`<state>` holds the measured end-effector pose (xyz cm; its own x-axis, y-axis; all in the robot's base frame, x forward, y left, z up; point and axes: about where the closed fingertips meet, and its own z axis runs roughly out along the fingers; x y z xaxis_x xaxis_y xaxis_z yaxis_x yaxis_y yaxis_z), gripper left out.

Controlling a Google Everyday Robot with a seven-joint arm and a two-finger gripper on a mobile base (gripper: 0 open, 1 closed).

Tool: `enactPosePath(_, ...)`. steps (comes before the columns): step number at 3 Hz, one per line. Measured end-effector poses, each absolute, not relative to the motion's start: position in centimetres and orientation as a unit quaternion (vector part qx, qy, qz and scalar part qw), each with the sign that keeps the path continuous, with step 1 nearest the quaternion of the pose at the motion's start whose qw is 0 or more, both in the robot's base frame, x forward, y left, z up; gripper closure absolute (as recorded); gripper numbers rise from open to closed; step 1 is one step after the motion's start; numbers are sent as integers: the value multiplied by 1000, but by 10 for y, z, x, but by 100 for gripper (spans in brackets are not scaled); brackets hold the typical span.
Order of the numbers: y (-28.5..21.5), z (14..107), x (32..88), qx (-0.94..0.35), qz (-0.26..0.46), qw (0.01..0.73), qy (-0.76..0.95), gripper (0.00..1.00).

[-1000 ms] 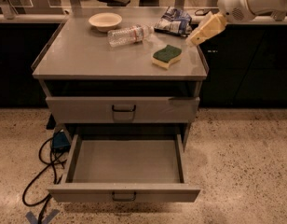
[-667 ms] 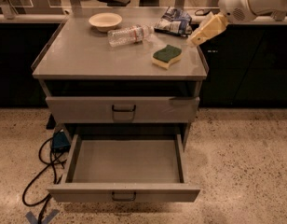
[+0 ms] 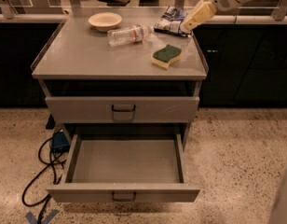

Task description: Place sponge into middle drawer

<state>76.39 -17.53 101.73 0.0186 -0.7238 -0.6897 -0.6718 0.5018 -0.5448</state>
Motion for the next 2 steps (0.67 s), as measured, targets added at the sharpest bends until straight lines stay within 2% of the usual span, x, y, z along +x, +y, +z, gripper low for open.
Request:
enactPosePath(1, -183, 1006, 793, -484, -33, 502, 716, 0)
enactPosePath(2, -182, 973, 807, -480, -17, 460, 746, 0)
